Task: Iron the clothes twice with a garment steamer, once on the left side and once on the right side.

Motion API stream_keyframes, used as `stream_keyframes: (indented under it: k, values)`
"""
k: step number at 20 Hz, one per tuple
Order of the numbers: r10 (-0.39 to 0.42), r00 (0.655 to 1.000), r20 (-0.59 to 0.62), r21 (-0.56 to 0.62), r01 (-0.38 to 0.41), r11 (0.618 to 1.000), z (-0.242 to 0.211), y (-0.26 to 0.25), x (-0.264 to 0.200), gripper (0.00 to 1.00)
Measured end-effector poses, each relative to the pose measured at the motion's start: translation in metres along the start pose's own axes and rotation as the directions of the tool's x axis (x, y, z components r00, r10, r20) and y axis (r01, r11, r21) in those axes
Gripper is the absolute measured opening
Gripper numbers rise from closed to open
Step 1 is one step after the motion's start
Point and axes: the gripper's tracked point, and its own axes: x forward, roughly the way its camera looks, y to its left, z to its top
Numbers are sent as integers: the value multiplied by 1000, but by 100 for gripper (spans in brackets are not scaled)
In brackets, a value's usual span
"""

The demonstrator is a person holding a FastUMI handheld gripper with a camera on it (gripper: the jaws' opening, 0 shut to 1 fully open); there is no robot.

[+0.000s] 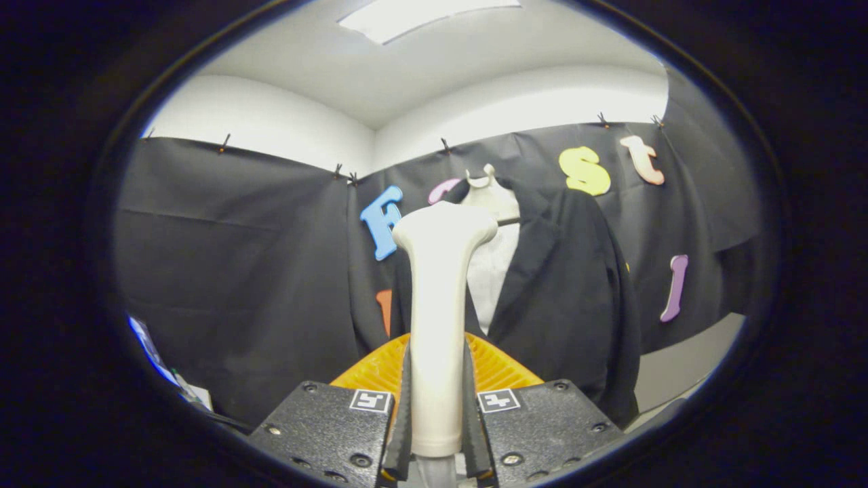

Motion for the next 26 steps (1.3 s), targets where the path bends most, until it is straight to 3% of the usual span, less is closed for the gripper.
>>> stream_keyframes:
  k: [12, 19, 26]
  values:
    - [-21, 999, 38, -166, 27, 986, -12, 9, 95, 33]
    - [-50, 999, -10, -185, 48, 982, -42, 1, 102, 33]
    - [-66, 994, -93, -184, 48, 982, -79, -7, 81, 34]
